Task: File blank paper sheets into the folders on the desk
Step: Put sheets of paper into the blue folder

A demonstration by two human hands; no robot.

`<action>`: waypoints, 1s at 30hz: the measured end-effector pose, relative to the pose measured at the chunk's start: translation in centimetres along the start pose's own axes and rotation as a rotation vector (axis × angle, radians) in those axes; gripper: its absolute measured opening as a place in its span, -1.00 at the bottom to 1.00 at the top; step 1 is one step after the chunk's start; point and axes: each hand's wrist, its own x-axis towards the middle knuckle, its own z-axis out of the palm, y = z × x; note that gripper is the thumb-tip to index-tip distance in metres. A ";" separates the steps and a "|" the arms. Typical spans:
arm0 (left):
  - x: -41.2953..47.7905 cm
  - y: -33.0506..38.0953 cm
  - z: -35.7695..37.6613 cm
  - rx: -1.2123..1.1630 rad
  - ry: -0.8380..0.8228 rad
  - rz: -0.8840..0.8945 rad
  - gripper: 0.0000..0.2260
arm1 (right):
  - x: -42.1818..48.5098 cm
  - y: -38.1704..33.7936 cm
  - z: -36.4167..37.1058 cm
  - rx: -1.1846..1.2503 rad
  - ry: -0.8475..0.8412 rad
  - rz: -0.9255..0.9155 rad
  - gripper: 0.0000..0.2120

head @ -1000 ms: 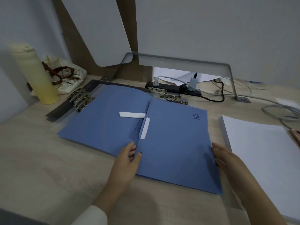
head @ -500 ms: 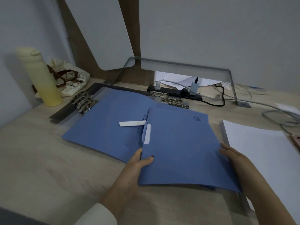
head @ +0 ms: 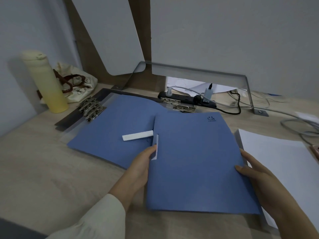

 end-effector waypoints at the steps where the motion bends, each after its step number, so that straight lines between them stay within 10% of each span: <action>1: -0.2 0.0 0.2 0.042 0.003 0.030 -0.80 | -0.1 -0.1 0.0 0.001 -0.005 0.002 -0.62; 14: -2.0 0.8 0.0 0.354 0.245 0.359 -0.70 | -1.2 -0.2 3.1 0.009 -0.009 -0.106 -0.70; 23: -1.4 2.8 -2.1 1.342 0.837 1.102 -0.61 | -2.1 -1.0 3.3 -0.028 -0.002 -0.226 -0.63; 30: -1.6 5.4 -3.7 1.508 0.586 0.747 -0.41 | -2.6 -1.2 3.1 -0.067 0.007 -0.240 -0.66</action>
